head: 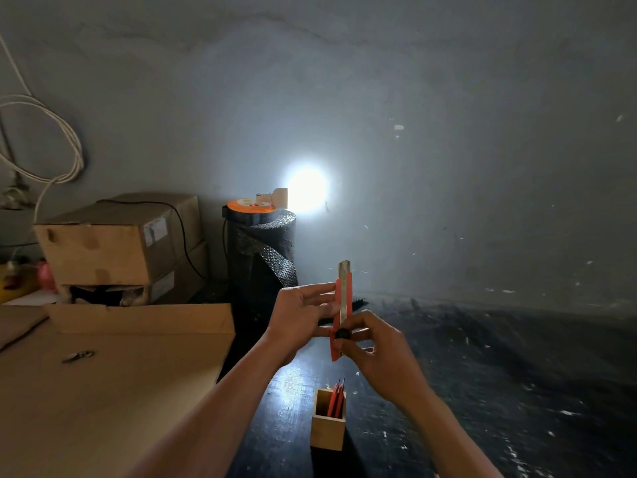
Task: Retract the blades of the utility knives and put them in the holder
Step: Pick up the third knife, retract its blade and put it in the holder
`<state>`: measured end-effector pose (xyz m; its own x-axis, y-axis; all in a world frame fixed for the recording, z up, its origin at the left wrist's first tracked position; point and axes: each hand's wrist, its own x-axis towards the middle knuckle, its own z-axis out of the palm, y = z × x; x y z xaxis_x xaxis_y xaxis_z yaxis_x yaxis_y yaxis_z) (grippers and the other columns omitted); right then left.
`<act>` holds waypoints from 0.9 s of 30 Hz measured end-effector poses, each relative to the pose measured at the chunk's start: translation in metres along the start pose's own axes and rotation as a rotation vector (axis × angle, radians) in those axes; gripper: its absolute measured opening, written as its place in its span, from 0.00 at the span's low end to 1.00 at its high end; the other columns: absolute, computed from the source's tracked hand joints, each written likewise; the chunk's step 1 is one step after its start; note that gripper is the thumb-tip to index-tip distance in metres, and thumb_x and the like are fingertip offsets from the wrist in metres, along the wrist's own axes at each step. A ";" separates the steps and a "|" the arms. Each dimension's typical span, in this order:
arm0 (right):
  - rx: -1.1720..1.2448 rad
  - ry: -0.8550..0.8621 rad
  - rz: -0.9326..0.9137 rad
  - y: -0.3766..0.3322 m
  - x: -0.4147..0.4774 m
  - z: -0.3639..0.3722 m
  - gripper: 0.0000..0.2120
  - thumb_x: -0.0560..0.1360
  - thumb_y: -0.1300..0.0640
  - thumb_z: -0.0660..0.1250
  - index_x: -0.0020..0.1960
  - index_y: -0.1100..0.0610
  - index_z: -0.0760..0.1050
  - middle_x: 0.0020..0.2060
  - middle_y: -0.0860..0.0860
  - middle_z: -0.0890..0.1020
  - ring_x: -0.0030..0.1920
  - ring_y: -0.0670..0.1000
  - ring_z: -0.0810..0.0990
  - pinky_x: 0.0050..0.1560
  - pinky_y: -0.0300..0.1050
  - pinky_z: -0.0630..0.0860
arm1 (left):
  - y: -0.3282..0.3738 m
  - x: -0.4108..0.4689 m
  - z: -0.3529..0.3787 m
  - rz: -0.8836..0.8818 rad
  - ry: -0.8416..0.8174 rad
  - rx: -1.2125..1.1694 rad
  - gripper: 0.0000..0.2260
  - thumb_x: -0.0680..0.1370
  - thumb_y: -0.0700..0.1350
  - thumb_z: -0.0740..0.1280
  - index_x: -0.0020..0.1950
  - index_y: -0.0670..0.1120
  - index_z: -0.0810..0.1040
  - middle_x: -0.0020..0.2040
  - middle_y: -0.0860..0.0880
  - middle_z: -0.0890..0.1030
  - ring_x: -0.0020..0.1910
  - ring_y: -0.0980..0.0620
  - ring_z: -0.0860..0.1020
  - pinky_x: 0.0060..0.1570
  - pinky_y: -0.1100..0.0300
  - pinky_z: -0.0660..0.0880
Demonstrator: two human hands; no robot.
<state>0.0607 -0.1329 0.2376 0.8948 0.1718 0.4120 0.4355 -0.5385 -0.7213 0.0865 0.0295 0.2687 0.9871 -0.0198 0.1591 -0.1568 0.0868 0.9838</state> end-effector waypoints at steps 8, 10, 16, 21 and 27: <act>-0.007 -0.002 -0.039 0.003 -0.003 0.001 0.16 0.76 0.53 0.73 0.49 0.31 0.74 0.44 0.25 0.79 0.49 0.30 0.80 0.42 0.25 0.75 | -0.005 0.001 -0.005 -0.012 0.017 -0.015 0.15 0.76 0.31 0.72 0.60 0.43 0.86 0.50 0.42 0.89 0.47 0.42 0.89 0.43 0.48 0.86; -0.016 0.009 -0.016 0.005 -0.002 0.004 0.11 0.75 0.51 0.74 0.48 0.36 0.75 0.43 0.27 0.80 0.47 0.30 0.80 0.45 0.27 0.74 | -0.007 0.001 -0.005 -0.019 0.016 -0.021 0.15 0.76 0.31 0.72 0.60 0.42 0.86 0.50 0.42 0.89 0.47 0.42 0.89 0.44 0.48 0.86; 0.011 0.005 0.008 0.009 -0.005 0.007 0.10 0.74 0.50 0.74 0.51 0.42 0.76 0.42 0.29 0.80 0.48 0.28 0.79 0.39 0.23 0.73 | -0.014 0.001 -0.006 -0.011 0.019 -0.001 0.15 0.76 0.31 0.72 0.61 0.42 0.86 0.51 0.41 0.89 0.48 0.41 0.89 0.46 0.46 0.86; -0.025 -0.055 0.022 0.015 -0.005 0.008 0.09 0.76 0.54 0.73 0.48 0.40 0.77 0.43 0.29 0.80 0.48 0.25 0.77 0.39 0.23 0.73 | -0.022 0.001 -0.009 -0.024 0.030 0.002 0.15 0.77 0.31 0.72 0.62 0.42 0.85 0.51 0.42 0.89 0.48 0.41 0.89 0.48 0.43 0.86; 0.007 -0.045 0.080 0.021 -0.002 0.015 0.08 0.73 0.50 0.75 0.46 0.47 0.75 0.40 0.35 0.83 0.45 0.28 0.79 0.43 0.29 0.72 | -0.033 0.000 -0.010 -0.020 0.035 0.014 0.15 0.77 0.31 0.72 0.62 0.42 0.84 0.53 0.42 0.89 0.48 0.43 0.89 0.45 0.49 0.86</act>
<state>0.0697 -0.1319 0.2132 0.9303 0.1654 0.3275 0.3629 -0.5459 -0.7551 0.0916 0.0365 0.2356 0.9906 0.0139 0.1363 -0.1369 0.0731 0.9879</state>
